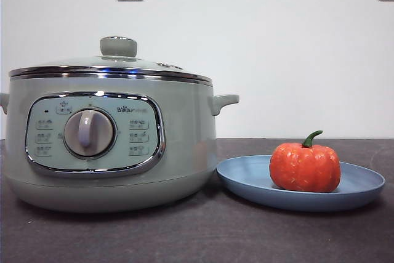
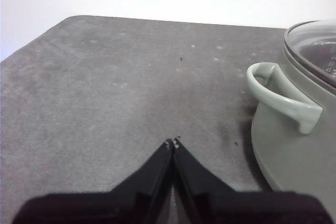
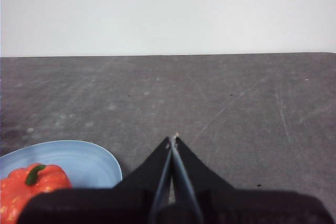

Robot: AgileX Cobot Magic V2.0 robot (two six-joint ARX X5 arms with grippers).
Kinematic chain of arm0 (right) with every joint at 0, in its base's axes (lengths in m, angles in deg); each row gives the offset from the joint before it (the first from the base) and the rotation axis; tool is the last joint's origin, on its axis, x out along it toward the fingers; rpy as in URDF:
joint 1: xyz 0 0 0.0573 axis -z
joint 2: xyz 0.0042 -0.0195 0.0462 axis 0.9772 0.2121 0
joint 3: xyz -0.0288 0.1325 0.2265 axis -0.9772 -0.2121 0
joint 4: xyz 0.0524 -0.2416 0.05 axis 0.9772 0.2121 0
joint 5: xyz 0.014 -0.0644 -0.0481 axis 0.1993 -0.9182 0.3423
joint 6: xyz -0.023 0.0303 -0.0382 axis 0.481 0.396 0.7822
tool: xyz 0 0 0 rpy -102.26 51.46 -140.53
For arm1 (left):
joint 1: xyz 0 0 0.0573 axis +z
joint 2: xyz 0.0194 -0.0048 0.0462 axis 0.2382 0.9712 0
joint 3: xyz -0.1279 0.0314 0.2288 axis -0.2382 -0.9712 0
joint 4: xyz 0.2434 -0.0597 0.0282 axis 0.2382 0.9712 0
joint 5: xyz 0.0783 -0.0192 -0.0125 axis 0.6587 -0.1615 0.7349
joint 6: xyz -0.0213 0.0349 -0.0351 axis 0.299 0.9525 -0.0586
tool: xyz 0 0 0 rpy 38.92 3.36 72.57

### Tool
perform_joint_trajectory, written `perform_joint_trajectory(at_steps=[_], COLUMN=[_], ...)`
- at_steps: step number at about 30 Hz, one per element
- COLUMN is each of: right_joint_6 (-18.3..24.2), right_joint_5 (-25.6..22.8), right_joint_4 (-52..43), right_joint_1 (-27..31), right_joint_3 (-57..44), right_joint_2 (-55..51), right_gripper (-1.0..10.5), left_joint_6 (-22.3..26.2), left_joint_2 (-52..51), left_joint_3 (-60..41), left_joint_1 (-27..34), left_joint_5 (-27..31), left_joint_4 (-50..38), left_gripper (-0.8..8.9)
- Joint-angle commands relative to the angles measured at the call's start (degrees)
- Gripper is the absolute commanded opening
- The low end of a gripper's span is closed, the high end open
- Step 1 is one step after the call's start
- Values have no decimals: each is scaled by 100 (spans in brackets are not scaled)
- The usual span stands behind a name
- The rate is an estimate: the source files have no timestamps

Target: Take the pumpkin out from the steamer,put the pumpkin in the blue plate,close the lid

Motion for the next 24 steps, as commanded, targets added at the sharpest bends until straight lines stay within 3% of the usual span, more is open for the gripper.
perform_joint_trajectory(at_steps=[1,14,24], right_joint_6=[28,-120,-120], right_joint_5=[17,-98,-85], right_joint_4=[-26,909,927], right_joint_1=[-70,-247,-247], right_joint_3=[-153,-258,-249], right_joint_2=[-109,-289,-280], right_gripper=[1,1,1], left_joint_6=[-55,-55,-55], left_joint_2=[-17,-17,-17], left_joint_3=[-85,-85,-85], left_joint_1=[24,24,24], left_joint_5=[-7,-7,-7], left_joint_4=[11,11,11], left_gripper=[-4,-4,-4])
